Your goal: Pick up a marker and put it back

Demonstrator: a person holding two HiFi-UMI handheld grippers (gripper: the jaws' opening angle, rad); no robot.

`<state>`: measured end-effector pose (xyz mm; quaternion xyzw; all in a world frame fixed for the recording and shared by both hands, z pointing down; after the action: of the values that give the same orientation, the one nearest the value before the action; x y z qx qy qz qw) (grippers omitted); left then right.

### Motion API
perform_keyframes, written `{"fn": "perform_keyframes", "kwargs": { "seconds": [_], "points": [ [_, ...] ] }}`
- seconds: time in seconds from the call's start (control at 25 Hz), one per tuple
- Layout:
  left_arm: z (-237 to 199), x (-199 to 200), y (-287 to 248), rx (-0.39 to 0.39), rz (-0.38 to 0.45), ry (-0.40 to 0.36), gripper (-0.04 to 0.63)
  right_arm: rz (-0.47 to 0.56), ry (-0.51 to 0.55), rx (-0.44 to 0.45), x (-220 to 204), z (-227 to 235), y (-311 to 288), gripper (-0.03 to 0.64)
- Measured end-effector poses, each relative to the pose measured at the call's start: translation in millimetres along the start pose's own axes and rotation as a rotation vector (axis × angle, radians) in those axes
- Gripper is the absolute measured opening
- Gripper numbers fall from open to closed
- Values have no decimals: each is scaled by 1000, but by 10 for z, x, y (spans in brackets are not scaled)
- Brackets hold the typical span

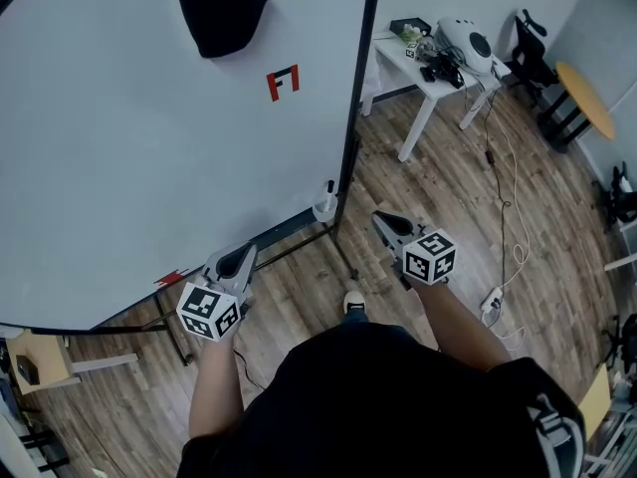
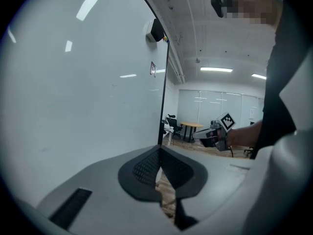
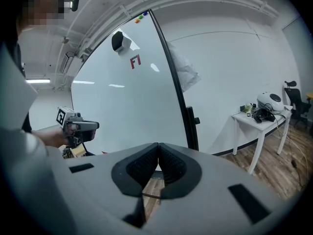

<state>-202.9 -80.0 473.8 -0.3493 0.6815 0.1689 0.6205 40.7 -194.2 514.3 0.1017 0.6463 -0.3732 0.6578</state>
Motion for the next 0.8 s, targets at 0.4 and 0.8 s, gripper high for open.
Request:
{"fn": "perform_keyframes", "kwargs": {
  "seconds": [0.4, 0.8],
  "points": [
    [-130, -34, -194, 52, -34, 30, 12, -68, 3, 65, -82, 204, -487, 32],
    [-249, -197, -324, 95, -85, 70, 12, -169, 66, 111, -340, 261, -1056, 43]
  ]
}}
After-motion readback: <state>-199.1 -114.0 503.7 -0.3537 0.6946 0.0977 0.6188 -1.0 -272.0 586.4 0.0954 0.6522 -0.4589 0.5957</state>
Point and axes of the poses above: the fingertips, and each gripper's own axes: y backward along the fingers, z to its right, x out of its top, the point moved 1 cm from there along y, backward along the fingers, and after that the axes turned 14 degrees about -x, right-handed, at the moved point
